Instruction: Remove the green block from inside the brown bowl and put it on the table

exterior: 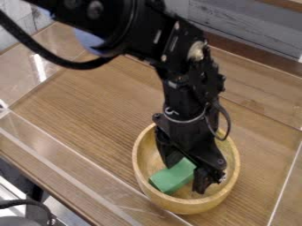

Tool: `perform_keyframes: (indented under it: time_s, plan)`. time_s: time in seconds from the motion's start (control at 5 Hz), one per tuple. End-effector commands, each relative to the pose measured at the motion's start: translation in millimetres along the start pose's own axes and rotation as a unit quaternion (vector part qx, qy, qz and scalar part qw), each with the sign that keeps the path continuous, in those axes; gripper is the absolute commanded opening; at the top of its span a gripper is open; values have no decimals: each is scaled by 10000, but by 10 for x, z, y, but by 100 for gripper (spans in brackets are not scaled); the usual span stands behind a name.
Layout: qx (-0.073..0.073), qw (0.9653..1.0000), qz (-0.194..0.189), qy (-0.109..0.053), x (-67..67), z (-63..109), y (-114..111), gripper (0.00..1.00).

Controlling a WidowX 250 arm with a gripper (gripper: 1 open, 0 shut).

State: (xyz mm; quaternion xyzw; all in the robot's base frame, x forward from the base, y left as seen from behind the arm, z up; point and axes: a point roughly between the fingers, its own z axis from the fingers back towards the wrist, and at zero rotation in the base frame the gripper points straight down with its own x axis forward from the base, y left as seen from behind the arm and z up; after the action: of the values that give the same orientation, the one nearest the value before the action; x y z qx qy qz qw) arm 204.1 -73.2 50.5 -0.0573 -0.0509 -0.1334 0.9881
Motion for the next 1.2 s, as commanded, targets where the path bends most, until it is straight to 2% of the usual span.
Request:
perform_keyframes:
  time_s: [0.0,0.6,0.8,1.0]
  plan:
    - [-14,9998,-15,-178,66,-2,0,100]
    - [-31,9998,24,-187,64,-177,13,100]
    - [-29,9998,16,-189,72,-183,24,0]
    - [-21,9998,30,-170,78,-152,34,0]
